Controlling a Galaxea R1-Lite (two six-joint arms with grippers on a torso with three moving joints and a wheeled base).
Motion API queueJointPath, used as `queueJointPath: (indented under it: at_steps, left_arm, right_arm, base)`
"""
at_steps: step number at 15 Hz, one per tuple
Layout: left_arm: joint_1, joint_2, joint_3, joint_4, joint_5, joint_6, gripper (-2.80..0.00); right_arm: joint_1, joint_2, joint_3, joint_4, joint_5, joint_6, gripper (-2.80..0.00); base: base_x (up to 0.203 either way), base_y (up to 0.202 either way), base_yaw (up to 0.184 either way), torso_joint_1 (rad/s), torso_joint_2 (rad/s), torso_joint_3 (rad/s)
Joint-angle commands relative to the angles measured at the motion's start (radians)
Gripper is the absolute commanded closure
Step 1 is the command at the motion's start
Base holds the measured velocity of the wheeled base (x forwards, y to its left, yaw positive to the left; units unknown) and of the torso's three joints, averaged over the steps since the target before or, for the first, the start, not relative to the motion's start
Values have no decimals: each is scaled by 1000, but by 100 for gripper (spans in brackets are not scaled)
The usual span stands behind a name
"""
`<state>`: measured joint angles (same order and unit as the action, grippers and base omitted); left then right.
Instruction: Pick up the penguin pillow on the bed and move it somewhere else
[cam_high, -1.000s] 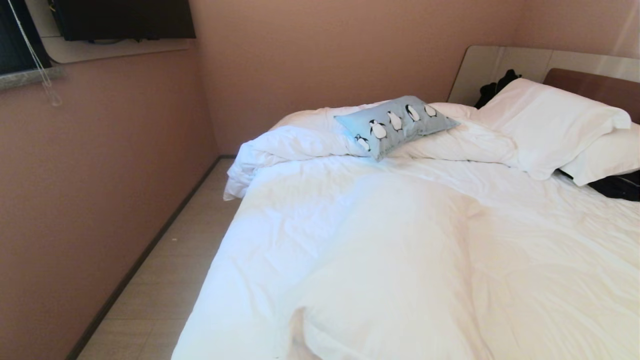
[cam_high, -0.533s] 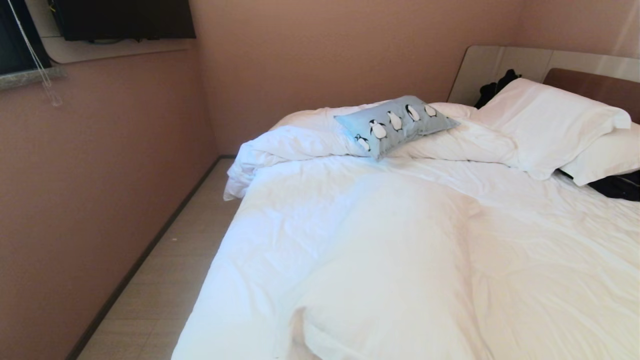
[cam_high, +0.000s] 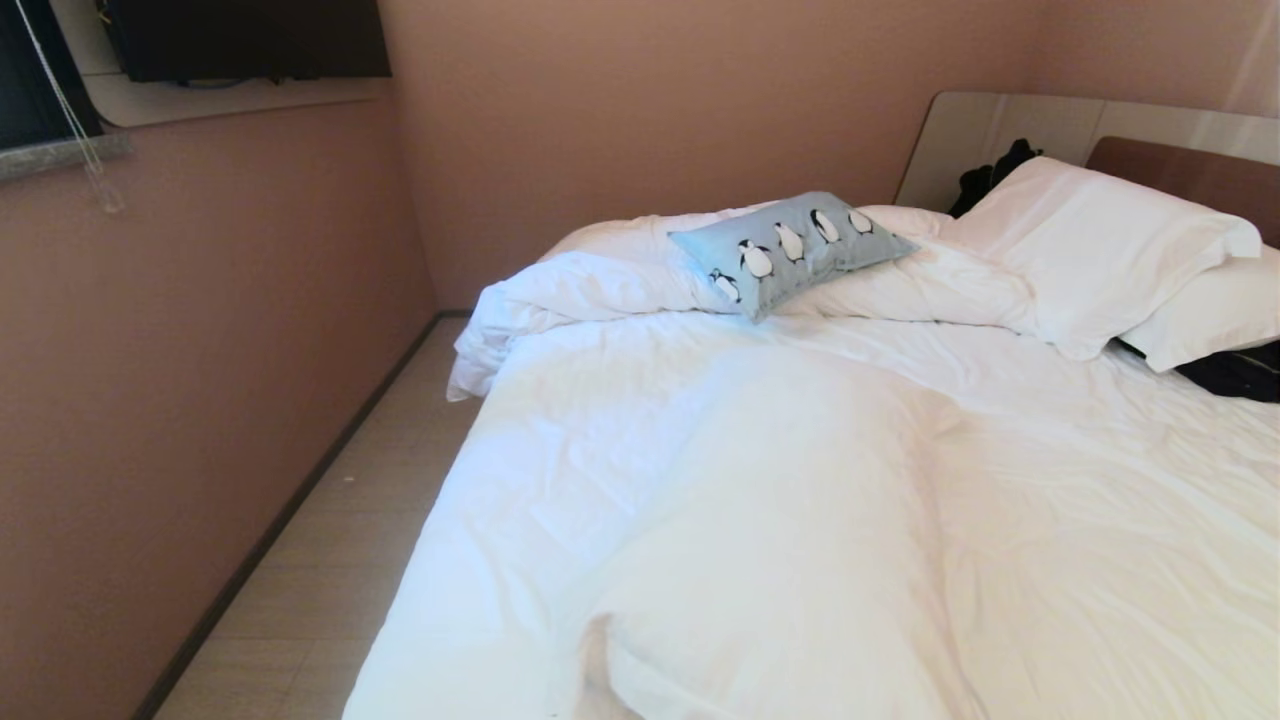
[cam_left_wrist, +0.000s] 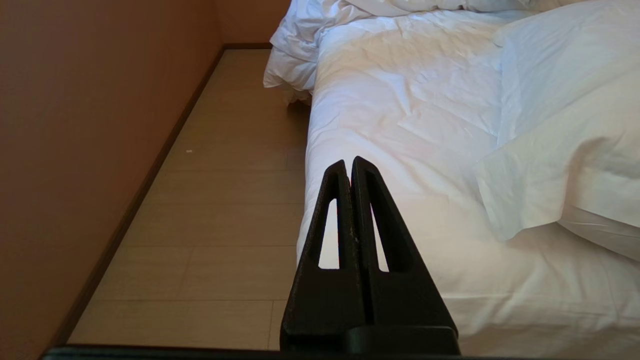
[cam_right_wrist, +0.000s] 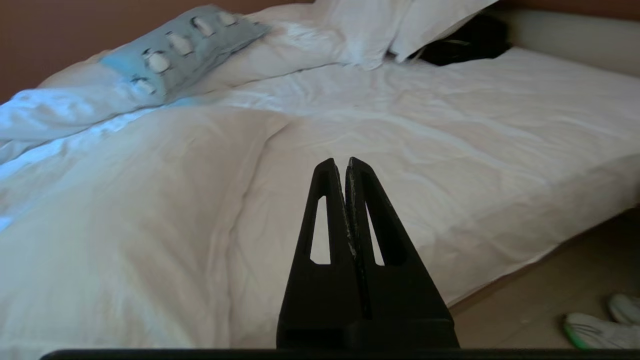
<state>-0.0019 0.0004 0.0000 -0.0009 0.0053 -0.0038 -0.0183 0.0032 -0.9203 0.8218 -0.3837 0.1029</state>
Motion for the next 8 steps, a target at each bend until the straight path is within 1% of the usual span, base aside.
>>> queueJointPath:
  at_steps: [1, 3, 5, 8]
  left_arm:
    - [0, 0, 1, -1, 1, -1, 0]
    - [0, 0, 0, -1, 1, -1, 0]
    - [0, 0, 0, -1, 1, -1, 0]
    - [0, 0, 0, 1, 1, -1, 0]
  right_arm:
    - [0, -3, 45, -44, 178, 16, 0]
    - [0, -3, 161, -156, 201, 11, 0]
    - [0, -3, 334, -313, 209, -5, 0]
    - [0, -3, 605, -564, 222, -79, 0]
  base:
    - [0, 0, 0, 0, 0, 0]
    - [0, 0, 0, 0, 0, 0]
    - [0, 0, 0, 0, 0, 0]
    - [0, 0, 0, 0, 0, 0]
